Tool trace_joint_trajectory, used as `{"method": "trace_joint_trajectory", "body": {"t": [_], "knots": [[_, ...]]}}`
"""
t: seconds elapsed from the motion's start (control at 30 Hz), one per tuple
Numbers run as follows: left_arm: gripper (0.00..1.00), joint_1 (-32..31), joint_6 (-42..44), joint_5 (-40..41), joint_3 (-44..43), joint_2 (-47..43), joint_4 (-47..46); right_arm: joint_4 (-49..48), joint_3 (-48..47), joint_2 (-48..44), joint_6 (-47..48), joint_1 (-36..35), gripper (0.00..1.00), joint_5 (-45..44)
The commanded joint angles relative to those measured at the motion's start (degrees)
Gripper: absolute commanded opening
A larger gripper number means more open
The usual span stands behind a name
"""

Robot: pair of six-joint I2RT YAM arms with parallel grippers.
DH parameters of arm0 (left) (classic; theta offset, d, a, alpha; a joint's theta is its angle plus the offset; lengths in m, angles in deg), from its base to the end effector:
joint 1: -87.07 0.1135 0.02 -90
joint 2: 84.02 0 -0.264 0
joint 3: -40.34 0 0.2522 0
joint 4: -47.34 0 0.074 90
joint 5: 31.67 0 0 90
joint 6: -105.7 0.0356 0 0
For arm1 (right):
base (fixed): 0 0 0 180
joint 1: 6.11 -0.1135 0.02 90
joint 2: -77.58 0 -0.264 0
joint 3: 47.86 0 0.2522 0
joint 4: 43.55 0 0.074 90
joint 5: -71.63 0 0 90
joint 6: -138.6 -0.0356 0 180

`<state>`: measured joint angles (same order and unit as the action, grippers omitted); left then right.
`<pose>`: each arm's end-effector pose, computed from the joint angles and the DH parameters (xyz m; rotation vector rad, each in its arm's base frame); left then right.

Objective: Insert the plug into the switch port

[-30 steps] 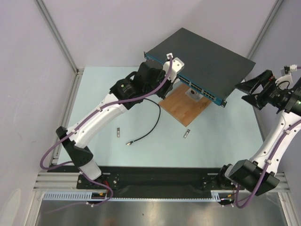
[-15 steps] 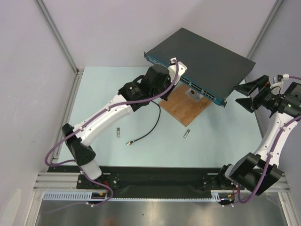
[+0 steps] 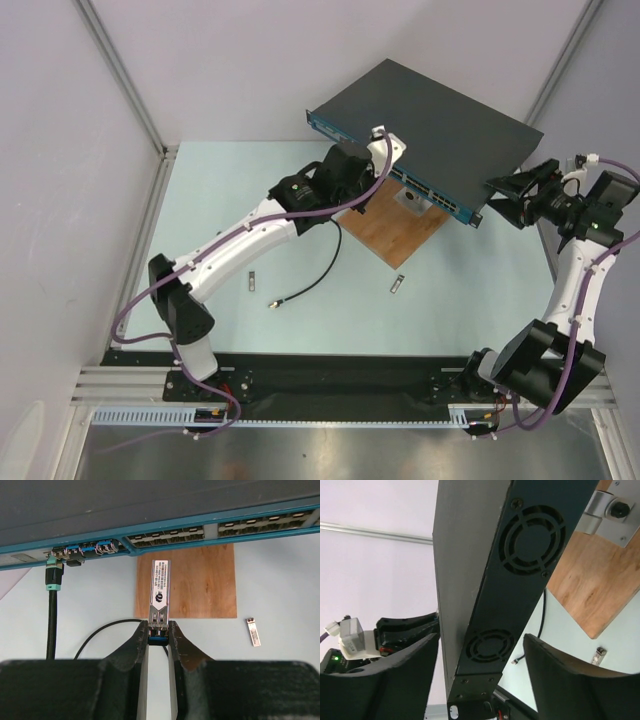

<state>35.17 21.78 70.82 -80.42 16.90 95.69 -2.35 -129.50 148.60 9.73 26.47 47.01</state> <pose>0.2546 -0.3122 0.4064 0.8820 1.8688 -0.2696 0.2352 -0.1119 0.3644 0.5323 1.9048 1.2482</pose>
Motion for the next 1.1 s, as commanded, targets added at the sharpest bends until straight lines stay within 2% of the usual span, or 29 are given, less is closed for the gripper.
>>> {"method": "trace_joint_trajectory", "body": {"t": [0.0, 0.1, 0.2, 0.3, 0.5, 0.6, 1.07], "knots": [[0.00, -0.4, 0.6, 3.0, -2.0, 0.7, -2.0, -6.3, 1.3, -0.9, -4.3, -1.0, 0.72, 0.2], [0.00, -0.4, 0.7, 4.6, -2.5, 1.3, -2.1, -6.9, 2.0, -1.2, -4.5, -1.9, 0.59, -0.1], [0.00, -0.4, 0.5, 4.6, -3.0, 1.6, -2.1, -7.0, 2.4, -1.5, -4.6, -2.2, 0.51, -0.2], [0.00, -0.4, 0.2, 4.6, -3.7, 1.9, -2.1, -7.1, 3.1, -1.9, -4.7, -2.3, 0.35, -0.2], [0.00, -0.3, 0.2, 4.6, -4.2, 2.2, -2.4, -8.2, 4.5, -3.0, -5.1, -2.3, 0.09, -0.3], [0.00, -0.3, 0.2, 4.5, -4.8, 2.6, -2.2, -9.3, 5.2, -3.7, -5.9, -2.3, 0.01, -0.3], [0.00, 0.7, -0.1, 4.1, -7.0, 4.2, -2.2, -8.5, 4.7, -3.3, -4.8, -2.3, 0.00, 0.9]]}}
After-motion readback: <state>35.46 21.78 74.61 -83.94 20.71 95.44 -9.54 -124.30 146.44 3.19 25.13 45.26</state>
